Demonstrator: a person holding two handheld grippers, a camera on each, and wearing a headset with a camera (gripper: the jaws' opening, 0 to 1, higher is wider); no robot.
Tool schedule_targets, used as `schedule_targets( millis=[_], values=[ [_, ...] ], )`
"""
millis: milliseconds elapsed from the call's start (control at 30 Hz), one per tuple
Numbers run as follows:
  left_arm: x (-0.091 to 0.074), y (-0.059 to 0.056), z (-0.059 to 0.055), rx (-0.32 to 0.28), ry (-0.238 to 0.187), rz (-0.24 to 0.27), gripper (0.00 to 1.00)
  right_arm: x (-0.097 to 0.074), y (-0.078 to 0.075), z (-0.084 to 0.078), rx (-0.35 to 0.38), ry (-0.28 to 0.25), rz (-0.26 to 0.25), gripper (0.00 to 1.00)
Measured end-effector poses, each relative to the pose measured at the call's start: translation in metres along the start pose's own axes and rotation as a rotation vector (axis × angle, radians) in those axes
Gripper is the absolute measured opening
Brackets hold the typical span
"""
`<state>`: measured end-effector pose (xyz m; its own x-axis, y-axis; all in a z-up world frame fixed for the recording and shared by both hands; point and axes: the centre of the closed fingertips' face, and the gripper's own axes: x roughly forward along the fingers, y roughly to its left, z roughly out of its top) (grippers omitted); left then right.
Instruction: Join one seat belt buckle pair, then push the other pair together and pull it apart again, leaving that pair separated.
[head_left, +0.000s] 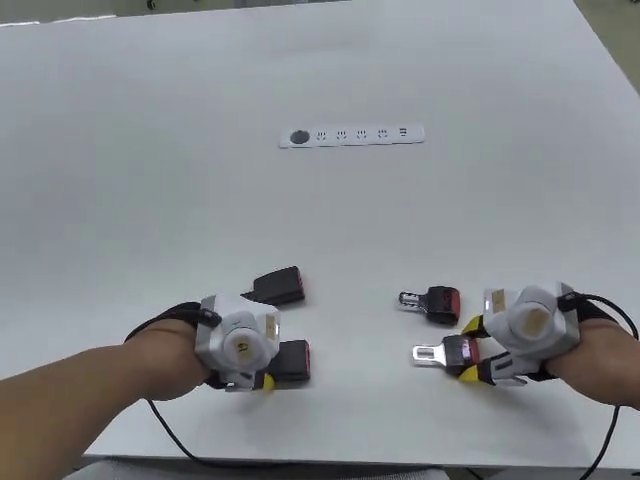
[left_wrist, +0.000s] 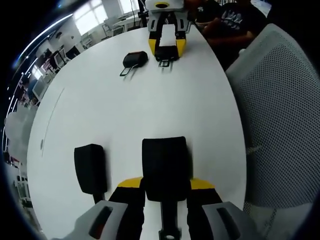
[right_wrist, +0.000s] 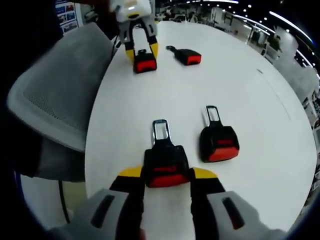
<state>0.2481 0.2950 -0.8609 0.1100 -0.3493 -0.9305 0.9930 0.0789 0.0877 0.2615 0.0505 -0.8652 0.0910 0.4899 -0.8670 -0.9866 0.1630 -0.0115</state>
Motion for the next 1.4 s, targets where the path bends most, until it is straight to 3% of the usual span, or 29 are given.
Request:
schedule_targets(
  millis=[767, 1400],
  values=[
    [0.002, 0.0, 0.0, 0.034, -0.012, -0.037, 0.33, 0.003, -0.001, 0.006, -0.008, 0.05, 0.003, 0.35],
    [0.001, -0.002, 0.0, 0.043, -0.003, -0.03, 0.33, 0.026, 0.012, 0.045, -0.004, -0.003, -0.006, 0.35]
  ],
)
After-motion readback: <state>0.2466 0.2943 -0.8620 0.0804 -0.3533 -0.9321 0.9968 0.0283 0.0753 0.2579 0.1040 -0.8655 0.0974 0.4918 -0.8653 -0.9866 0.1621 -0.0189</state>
